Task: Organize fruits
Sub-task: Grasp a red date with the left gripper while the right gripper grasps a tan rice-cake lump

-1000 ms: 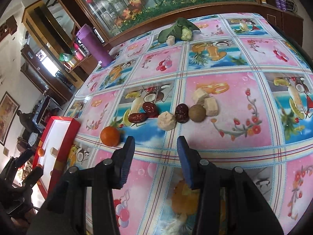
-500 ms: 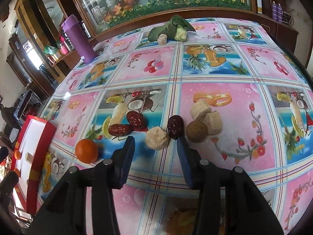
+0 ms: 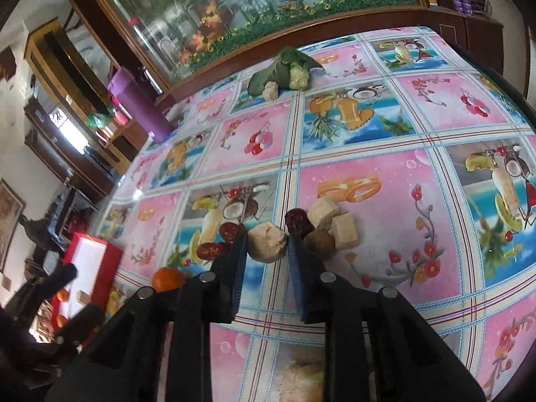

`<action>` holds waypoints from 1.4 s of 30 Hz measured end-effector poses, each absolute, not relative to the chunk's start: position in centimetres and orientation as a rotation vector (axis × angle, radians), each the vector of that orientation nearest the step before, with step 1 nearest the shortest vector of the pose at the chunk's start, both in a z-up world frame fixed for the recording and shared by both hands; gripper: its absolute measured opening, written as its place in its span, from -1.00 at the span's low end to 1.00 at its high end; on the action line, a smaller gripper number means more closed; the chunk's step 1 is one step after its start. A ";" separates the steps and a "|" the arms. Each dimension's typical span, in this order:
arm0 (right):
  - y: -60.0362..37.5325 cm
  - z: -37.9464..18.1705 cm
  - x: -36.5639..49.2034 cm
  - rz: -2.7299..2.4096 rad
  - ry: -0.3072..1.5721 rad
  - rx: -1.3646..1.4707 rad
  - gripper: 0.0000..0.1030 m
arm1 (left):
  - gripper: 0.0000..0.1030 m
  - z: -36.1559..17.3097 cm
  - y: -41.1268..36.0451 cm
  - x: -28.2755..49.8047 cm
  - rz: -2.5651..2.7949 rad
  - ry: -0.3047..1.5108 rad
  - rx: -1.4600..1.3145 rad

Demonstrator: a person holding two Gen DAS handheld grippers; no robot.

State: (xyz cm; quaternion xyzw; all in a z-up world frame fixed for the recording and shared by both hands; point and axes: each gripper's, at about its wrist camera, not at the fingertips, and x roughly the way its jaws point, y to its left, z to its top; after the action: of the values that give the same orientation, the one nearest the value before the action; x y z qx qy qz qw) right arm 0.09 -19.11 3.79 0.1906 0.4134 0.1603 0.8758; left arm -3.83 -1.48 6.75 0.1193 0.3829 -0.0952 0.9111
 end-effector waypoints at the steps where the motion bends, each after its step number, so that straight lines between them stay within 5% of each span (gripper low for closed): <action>1: -19.6 4.1 0.0 0.333 0.848 0.426 -0.48 | 0.42 6.5 -2.0 -3.2 -0.214 0.799 0.249; 5: -21.8 4.9 -0.3 0.287 0.785 0.522 -0.48 | 0.41 5.2 -3.9 -0.8 -0.263 0.843 0.263; 21: -25.2 4.7 -0.2 0.216 0.750 0.673 -0.48 | -0.68 1.3 -6.8 3.2 -0.372 0.999 0.286; 42: -25.1 5.1 -0.5 0.183 0.717 0.626 -0.48 | -0.72 8.2 -3.0 -2.9 -0.318 0.796 0.190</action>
State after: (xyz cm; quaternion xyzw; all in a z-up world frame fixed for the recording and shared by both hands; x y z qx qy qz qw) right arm -0.49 -25.06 5.05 0.3010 0.3445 0.0880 0.8849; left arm -2.91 -3.04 8.24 0.0921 0.3854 -0.1541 0.9051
